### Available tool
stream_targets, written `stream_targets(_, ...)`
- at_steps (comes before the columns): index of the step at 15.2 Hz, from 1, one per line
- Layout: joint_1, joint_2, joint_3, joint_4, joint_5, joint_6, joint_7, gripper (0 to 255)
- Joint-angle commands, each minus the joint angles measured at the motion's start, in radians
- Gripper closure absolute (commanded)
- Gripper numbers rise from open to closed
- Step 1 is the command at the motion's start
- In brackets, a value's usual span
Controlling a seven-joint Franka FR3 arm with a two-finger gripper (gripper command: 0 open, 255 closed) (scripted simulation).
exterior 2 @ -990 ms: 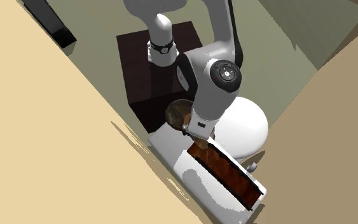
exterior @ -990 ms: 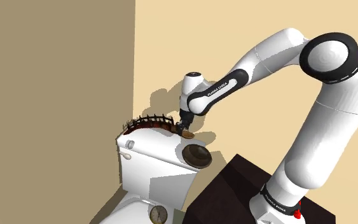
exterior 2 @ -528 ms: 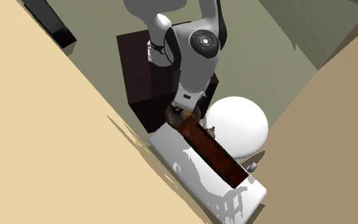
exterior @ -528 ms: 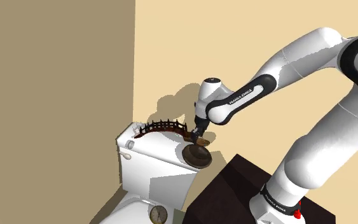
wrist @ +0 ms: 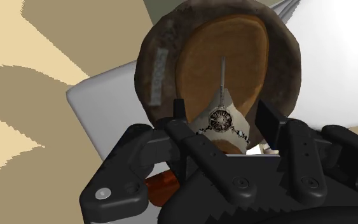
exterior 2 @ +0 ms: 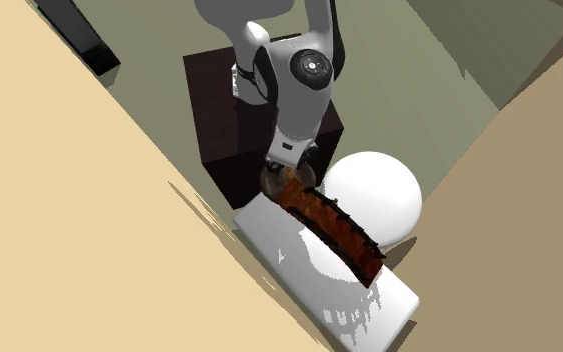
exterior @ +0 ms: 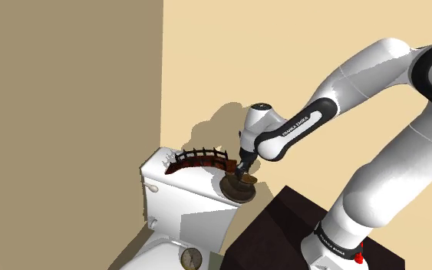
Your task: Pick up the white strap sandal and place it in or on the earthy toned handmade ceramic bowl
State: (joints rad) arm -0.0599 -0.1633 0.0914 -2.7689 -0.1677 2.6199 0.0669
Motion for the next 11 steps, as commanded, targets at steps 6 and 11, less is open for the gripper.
stream_targets(6,-0.022,0.121,0.006,-0.004,-0.075,0.124,0.064,255)
stream_targets(11,-0.024,0.137,0.005,-0.003,-0.089,0.139,0.075,255)
